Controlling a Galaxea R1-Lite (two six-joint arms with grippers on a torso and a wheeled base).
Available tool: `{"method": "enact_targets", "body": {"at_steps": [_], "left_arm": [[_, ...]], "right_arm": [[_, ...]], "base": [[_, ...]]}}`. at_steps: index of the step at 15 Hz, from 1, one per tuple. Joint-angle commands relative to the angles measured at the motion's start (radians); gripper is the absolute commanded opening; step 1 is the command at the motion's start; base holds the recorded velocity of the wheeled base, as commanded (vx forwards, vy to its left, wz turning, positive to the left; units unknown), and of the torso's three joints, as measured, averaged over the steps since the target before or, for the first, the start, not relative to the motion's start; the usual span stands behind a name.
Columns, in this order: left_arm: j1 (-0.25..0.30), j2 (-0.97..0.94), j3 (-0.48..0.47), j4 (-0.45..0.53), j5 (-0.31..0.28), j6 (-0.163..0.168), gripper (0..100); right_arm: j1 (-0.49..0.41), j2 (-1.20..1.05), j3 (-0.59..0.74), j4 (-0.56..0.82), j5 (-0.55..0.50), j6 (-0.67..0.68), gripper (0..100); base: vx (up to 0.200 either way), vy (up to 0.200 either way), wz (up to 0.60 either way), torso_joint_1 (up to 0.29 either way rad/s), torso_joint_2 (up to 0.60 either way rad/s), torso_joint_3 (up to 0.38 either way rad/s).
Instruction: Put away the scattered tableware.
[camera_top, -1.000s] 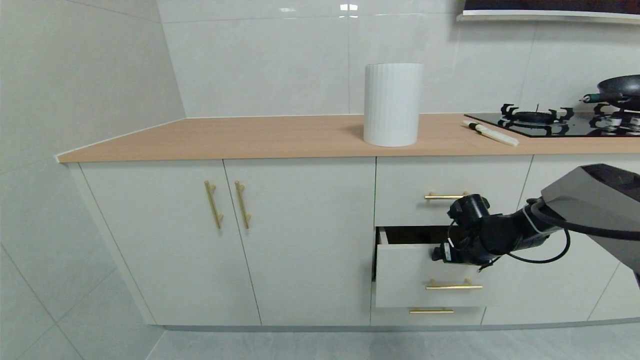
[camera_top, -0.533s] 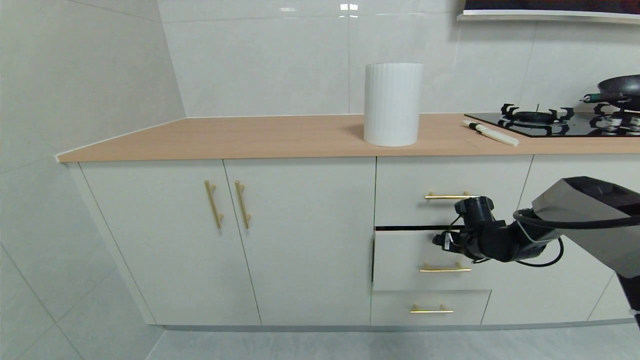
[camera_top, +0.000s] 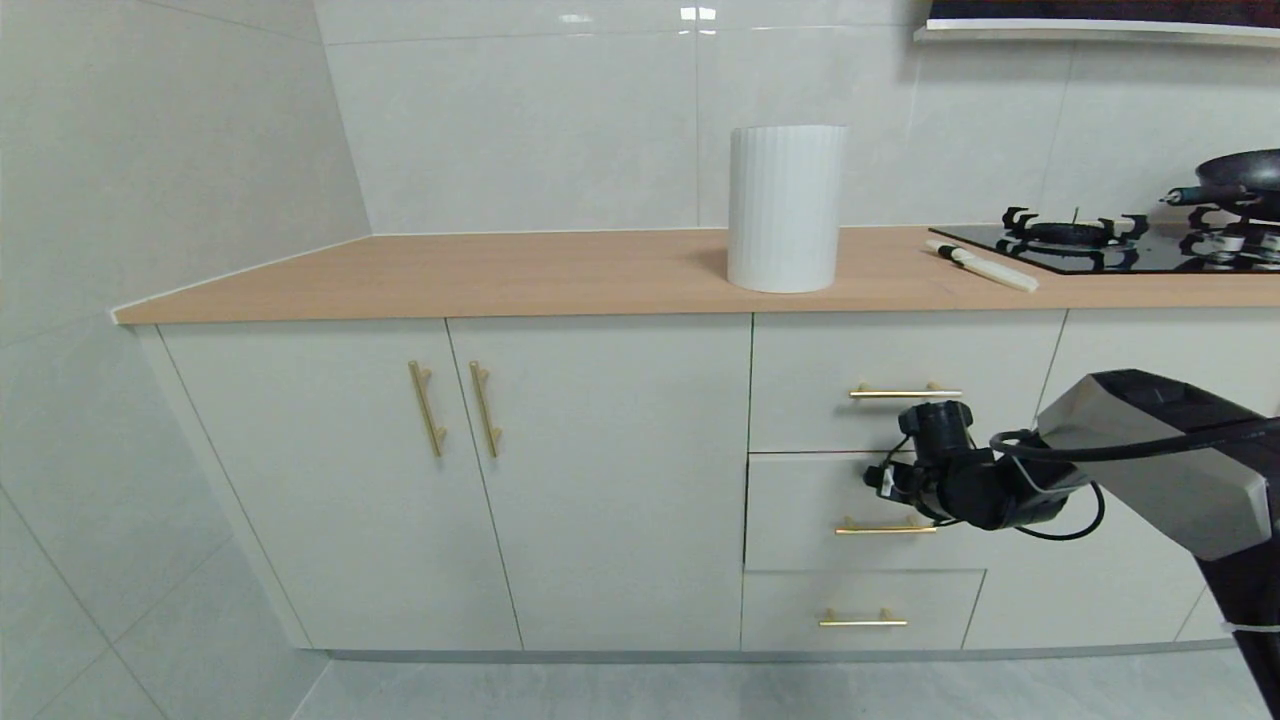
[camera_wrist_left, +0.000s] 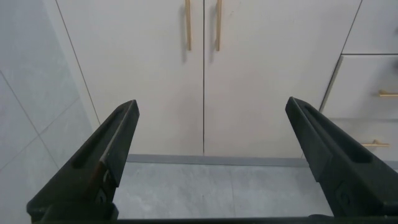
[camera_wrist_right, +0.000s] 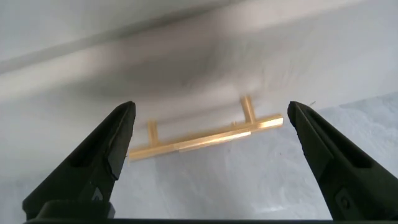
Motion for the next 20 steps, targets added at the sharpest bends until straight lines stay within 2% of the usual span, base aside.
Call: {"method": "enact_targets", "body": {"at_steps": [1,7,12,15,17,20], "left_arm": [[0.0,0.0,0.0,0.0,0.001,0.0,100],[0.0,0.0,0.0,0.0,0.001,0.0,100],[0.0,0.0,0.0,0.0,0.001,0.0,100],[0.0,0.0,0.0,0.0,0.001,0.0,100],[0.0,0.0,0.0,0.0,0.001,0.0,100],[0.0,0.0,0.0,0.0,0.001,0.0,100]], "right_arm": [[0.001,0.027,-0.028,-0.003,-0.008,0.007,100],[-0.001,0.04,-0.102,0.004,-0.008,0.105,100],[-0.005,0.018,-0.084,0.005,-0.028,0.106,100],[-0.004,-0.246,0.193,0.01,0.026,0.088,100],[-0.002,-0.388,0.328,0.017,0.047,0.051,100],[-0.002,-0.783,0.578,0.088,0.04,-0.001,100]], "base": [[0.0,0.0,0.0,0.0,0.0,0.0],[0.0,0.0,0.0,0.0,0.0,0.0],[0.0,0.0,0.0,0.0,0.0,0.0],[0.0,0.0,0.0,0.0,0.0,0.0],[0.0,0.0,0.0,0.0,0.0,0.0],[0.0,0.0,0.0,0.0,0.0,0.0]]}}
